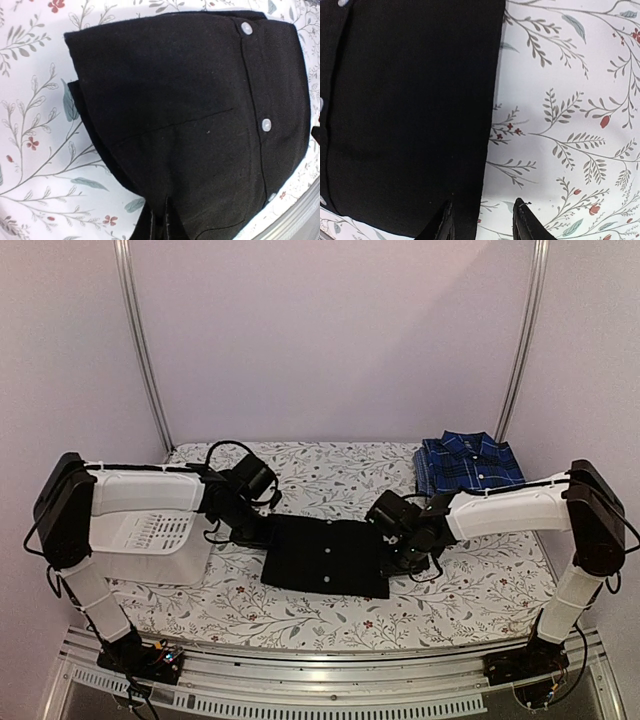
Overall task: Fold and stack the long sleeve shirts
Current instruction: Pick up the square-folded shirt from the center of the board, then turn over the square folded shirt at the center of the board, then move the square-folded shirt to the corner of the board.
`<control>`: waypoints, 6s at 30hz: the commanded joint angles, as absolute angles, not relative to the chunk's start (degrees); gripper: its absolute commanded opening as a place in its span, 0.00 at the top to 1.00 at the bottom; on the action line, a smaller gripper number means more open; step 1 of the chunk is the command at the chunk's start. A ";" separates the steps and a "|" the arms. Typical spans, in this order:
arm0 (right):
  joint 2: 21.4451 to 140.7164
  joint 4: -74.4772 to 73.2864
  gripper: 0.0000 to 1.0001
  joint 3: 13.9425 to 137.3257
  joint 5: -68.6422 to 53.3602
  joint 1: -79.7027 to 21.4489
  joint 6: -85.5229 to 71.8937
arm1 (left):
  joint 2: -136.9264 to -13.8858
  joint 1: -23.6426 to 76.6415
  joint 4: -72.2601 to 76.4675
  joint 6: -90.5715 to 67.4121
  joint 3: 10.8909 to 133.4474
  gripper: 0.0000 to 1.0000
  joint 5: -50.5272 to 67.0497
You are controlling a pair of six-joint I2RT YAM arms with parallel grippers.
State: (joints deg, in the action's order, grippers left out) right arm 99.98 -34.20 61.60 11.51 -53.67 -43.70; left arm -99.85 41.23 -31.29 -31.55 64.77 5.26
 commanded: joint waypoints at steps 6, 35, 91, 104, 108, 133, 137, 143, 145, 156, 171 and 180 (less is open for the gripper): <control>102.81 -31.66 0.67 69.59 11.00 -53.39 -42.66 | -91.87 38.95 -39.29 -25.05 66.88 1.00 4.92; 119.99 -25.95 0.84 79.41 3.41 -54.29 -41.89 | -83.84 38.34 -43.68 -22.27 76.94 1.00 6.83; 86.36 -18.12 0.52 50.16 6.73 -47.00 -48.33 | -119.37 52.72 -30.74 -30.04 101.96 0.57 15.53; 87.58 -23.23 0.45 56.81 5.97 -46.71 -43.90 | -106.06 48.17 -31.50 -33.27 89.07 0.35 3.96; 93.84 -22.83 0.47 60.40 4.91 -47.23 -42.40 | -99.90 44.30 -29.23 -33.92 76.53 0.42 3.66; 114.35 -26.67 0.45 73.92 9.45 -46.05 -39.64 | -104.08 38.07 -24.53 -32.11 63.38 0.35 0.17; 116.51 -27.16 0.45 74.83 9.15 -46.14 -39.38 | -106.68 38.10 -22.91 -32.52 63.11 0.31 1.05; 118.27 -26.81 0.53 75.01 7.77 -46.36 -39.59 | -109.26 38.31 -19.17 -33.96 62.83 0.41 5.94; 117.97 -26.99 0.63 75.37 7.57 -46.56 -39.51 | -109.31 38.62 -18.87 -34.39 63.22 0.55 6.85; 110.47 -32.44 1.00 77.43 8.06 -48.46 -38.59 | -100.14 40.17 -27.74 -33.62 65.08 1.00 5.00; 107.57 -27.47 0.94 71.15 3.69 -64.55 -50.29 | -80.47 45.63 -38.76 -41.23 46.59 1.00 -2.10; 104.43 -29.62 0.47 69.09 7.22 -64.68 -51.57 | -75.33 46.83 -43.18 -42.36 48.06 0.43 -7.41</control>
